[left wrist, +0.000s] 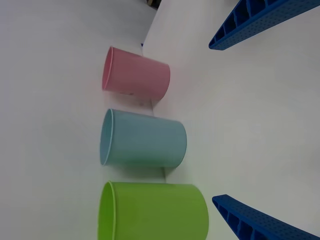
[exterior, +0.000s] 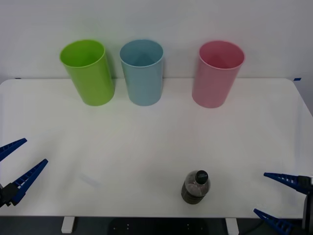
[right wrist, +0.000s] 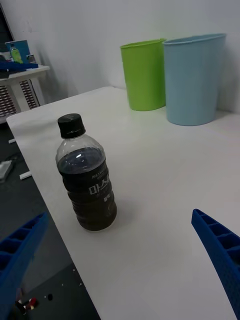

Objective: Grasp the object on the table and drop it into the matching bin: aluminum can to the light blue bin, PET bottle to the pink bin.

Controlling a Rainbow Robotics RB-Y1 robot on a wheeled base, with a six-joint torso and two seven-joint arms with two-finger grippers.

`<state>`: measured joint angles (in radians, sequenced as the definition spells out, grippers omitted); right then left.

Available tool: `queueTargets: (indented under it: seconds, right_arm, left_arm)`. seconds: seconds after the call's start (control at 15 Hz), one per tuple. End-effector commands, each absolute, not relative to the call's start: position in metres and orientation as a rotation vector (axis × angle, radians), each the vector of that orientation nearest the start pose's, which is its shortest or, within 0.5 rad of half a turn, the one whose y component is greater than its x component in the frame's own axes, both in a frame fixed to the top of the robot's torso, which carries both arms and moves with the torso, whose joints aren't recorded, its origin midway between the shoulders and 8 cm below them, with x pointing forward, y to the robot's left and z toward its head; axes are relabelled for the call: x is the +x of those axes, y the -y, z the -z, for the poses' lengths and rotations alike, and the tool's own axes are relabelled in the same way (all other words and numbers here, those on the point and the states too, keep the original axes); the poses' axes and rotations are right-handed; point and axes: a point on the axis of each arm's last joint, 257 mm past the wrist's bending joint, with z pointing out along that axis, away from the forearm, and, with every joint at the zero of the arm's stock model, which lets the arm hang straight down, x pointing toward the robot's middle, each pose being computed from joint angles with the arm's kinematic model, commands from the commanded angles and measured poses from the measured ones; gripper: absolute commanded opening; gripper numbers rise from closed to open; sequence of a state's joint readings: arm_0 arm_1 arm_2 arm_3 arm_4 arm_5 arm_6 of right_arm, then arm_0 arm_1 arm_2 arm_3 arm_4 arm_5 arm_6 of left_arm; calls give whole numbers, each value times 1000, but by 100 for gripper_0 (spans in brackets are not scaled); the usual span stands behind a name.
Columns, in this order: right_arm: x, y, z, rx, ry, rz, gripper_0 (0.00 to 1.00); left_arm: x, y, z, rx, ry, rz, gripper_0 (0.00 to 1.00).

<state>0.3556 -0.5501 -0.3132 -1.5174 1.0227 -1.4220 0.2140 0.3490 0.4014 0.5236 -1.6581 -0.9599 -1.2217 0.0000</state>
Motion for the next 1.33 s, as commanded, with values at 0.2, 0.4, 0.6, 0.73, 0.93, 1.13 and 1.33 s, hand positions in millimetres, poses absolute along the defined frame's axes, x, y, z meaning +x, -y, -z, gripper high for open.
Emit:
queueTargets:
  seconds: [0.2,0.4,0.6,0.73,0.93,1.13,1.33]
  right_arm:
    - [293,251,264,-921,-1498,-774,100]
    - [298,241,276,-962,-1479,-772,100]
    - [303,234,286,-1024,-1432,-729,100]
    - [307,228,292,-1054,-1408,-721,100]
    - [310,218,303,-1076,-1403,-739,100]
    - [313,205,309,-1087,-1399,-746,100]
    - [315,190,311,-1087,-1384,-759,100]
  left_arm:
    - [342,-330,169,465,-1441,567,100]
    - [342,-330,169,465,-1441,567,100]
    - [342,-330,169,465,-1441,567,100]
    - [342,-330,169,465,-1441,567,100]
    - [342,-330,169,465,-1441,567,100]
    - [342,-330,169,465,-1441,567,100]
    - [342,-330,169,465,-1441,567,100]
